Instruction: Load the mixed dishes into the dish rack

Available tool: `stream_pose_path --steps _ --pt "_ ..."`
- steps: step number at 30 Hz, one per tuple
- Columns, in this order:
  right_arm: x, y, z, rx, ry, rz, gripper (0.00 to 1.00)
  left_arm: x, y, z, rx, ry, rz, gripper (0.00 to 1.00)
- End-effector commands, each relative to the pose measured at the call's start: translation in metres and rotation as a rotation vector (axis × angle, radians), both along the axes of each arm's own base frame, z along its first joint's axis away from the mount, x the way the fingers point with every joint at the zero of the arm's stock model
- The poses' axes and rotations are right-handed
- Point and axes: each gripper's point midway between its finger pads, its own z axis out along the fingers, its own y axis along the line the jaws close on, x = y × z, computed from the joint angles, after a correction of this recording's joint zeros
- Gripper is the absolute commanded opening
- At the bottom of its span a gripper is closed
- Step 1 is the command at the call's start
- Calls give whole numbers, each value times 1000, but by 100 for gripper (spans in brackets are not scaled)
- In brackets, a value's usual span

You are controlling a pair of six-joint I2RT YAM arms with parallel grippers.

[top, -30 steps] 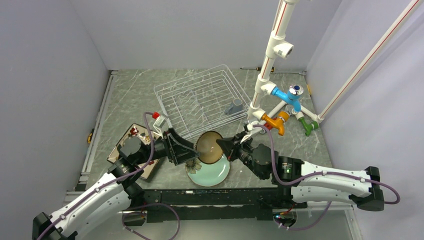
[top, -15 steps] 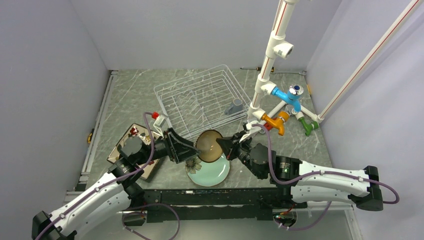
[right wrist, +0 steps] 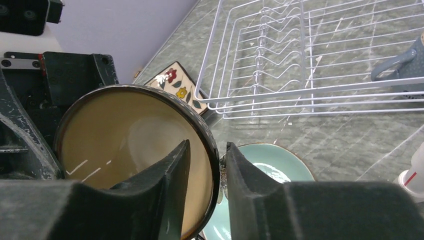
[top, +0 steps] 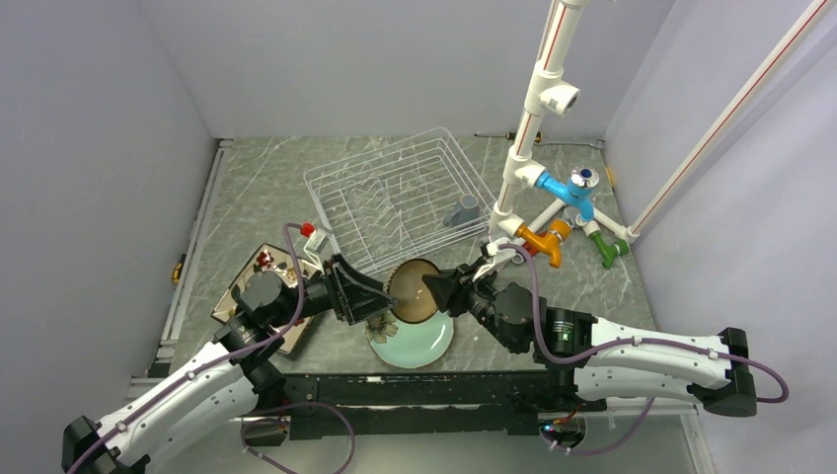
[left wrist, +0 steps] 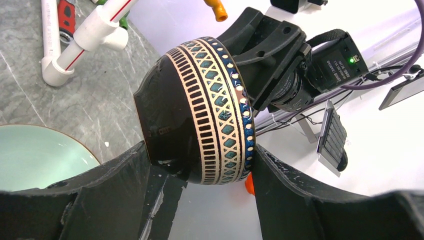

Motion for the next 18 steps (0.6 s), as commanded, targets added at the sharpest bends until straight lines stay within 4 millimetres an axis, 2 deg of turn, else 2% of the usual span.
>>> stream_pose_path --steps 1,3,7,13,18 --pt "-3 4 33 98 -20 19 39 -7 5 45 -98 -121 0 0" --pt "-3 5 32 98 -17 21 45 -3 6 40 -74 -90 23 0" --pt "-4 6 32 80 -11 31 66 6 10 34 -19 -49 87 0" --pt "-4 2 29 22 -13 29 97 20 16 35 85 -67 169 0" --pt "-11 1 32 36 -32 75 99 39 24 28 224 -117 258 0"
